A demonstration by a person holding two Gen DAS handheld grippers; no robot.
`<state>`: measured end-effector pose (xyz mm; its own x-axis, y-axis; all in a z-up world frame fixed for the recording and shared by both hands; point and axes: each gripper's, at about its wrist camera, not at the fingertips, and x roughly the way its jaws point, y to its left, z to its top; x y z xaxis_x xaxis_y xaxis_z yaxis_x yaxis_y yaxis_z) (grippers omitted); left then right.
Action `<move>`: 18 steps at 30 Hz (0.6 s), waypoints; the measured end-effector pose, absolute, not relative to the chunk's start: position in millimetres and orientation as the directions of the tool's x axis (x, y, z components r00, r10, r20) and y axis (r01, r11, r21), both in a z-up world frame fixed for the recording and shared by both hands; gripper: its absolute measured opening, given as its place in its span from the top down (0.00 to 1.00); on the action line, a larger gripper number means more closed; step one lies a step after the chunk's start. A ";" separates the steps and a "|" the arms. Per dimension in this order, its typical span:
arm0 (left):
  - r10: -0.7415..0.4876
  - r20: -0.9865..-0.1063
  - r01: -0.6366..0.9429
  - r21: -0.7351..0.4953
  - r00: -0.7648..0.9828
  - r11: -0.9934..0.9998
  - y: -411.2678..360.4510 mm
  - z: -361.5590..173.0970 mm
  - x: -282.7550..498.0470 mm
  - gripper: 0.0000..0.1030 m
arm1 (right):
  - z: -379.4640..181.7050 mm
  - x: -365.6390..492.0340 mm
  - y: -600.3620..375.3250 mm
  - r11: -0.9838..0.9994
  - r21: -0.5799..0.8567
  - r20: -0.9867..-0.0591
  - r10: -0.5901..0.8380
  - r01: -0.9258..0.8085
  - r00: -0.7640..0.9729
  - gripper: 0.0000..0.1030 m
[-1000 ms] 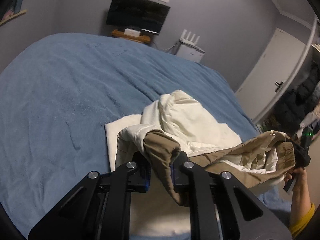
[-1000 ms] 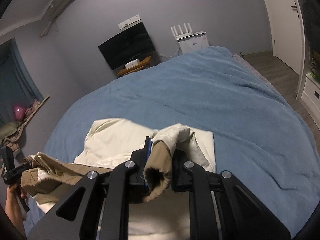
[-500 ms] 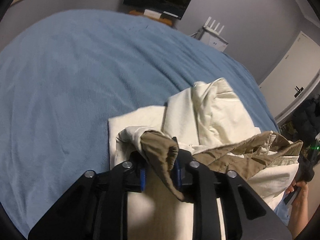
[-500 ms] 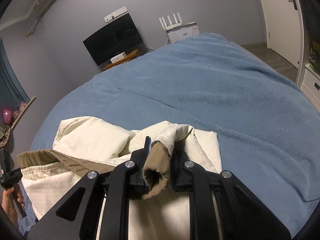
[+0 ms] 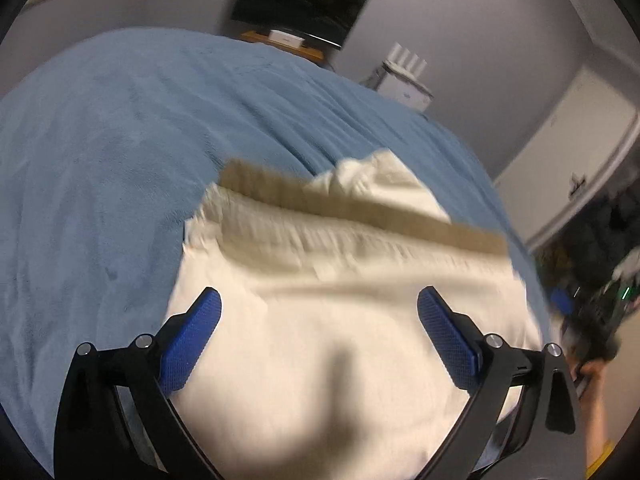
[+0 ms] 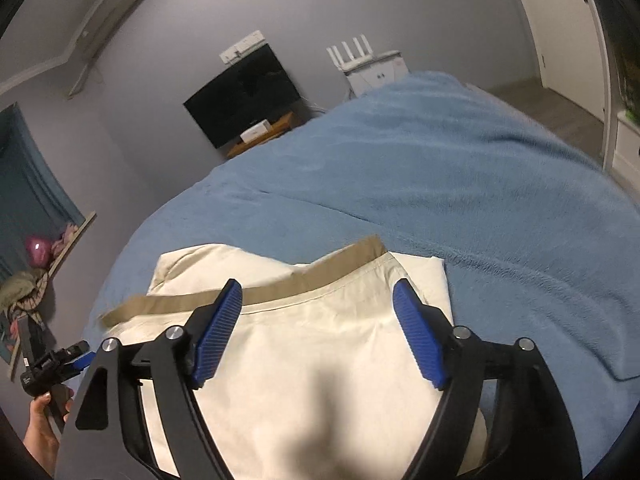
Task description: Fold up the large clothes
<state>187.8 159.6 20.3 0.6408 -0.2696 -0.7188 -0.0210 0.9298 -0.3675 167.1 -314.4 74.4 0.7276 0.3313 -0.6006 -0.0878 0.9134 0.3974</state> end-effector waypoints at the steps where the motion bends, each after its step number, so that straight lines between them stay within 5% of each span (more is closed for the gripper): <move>1: -0.249 -0.730 0.001 -0.322 0.636 0.947 148.2 21.8 179.5 0.08 | 78.9 161.7 -310.6 0.919 0.381 -0.610 0.330 -0.099 0.721 0.27; 6: -0.212 -0.764 0.131 -0.166 0.609 0.977 96.8 20.0 136.7 0.08 | 89.8 129.0 -274.7 0.956 0.225 -0.695 0.293 -0.189 0.657 0.26; 18: -0.212 -0.847 0.235 -0.106 0.488 0.966 47.6 -35.0 102.7 0.08 | 13.0 55.1 -208.7 0.940 0.049 -0.855 0.213 -0.337 0.473 0.26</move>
